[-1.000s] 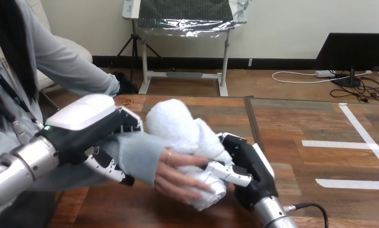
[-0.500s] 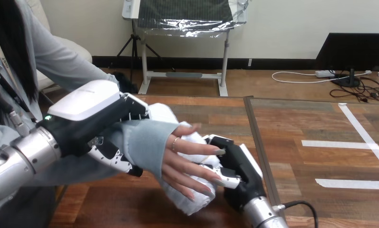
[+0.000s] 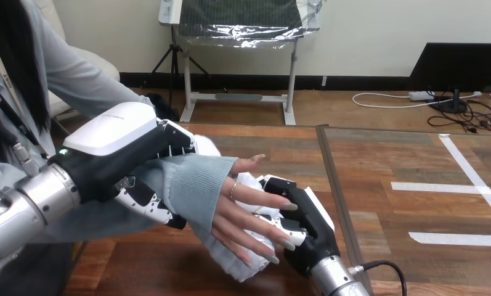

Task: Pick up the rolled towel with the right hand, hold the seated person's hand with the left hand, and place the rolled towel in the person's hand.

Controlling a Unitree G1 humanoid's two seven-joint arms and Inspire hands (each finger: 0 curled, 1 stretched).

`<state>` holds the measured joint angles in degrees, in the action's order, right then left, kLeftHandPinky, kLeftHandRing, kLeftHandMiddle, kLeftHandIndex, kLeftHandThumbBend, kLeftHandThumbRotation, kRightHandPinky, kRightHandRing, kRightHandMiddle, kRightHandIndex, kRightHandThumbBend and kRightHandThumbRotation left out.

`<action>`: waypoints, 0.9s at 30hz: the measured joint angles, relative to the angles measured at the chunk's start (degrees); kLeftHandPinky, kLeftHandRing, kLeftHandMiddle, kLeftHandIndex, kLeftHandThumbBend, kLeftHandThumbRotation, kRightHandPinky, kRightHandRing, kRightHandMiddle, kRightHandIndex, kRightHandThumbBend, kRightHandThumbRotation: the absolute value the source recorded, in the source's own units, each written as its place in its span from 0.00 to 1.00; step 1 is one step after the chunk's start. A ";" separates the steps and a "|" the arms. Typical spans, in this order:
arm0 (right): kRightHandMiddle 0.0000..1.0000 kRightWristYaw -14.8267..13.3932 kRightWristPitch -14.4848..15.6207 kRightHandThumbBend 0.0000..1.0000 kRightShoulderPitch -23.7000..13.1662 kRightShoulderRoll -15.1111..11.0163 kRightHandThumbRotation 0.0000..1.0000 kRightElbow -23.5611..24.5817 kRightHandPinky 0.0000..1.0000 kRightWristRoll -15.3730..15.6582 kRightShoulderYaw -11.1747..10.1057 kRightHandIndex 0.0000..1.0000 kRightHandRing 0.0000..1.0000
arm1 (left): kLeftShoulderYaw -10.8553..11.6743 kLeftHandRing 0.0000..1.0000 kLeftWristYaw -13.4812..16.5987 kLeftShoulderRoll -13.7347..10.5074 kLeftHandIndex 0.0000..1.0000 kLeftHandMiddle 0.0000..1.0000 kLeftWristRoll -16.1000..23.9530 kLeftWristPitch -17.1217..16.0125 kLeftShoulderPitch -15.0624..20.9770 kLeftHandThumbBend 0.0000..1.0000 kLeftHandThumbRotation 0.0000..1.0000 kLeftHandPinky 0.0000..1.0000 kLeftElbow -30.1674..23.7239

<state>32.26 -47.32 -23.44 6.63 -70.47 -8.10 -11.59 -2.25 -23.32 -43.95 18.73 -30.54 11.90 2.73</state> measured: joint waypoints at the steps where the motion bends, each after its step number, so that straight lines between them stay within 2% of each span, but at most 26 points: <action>1: 0.39 0.07 0.00 0.50 0.00 0.00 0.00 0.00 0.18 -0.14 -0.05 0.39 0.24 | 0.00 0.38 0.00 0.00 0.45 0.43 0.00 0.00 0.00 0.86 0.00 0.32 0.01; 27: 0.40 -3.63 -0.09 0.53 0.00 -0.07 0.00 0.00 0.22 -0.89 -0.36 0.40 0.28 | -0.01 0.39 -0.03 0.42 0.45 0.43 0.00 0.00 0.00 0.89 0.00 0.33 0.04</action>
<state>28.63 -47.41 -23.44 6.56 -70.47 -8.99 -11.95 -2.26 -23.35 -43.52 18.72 -30.54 11.89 2.77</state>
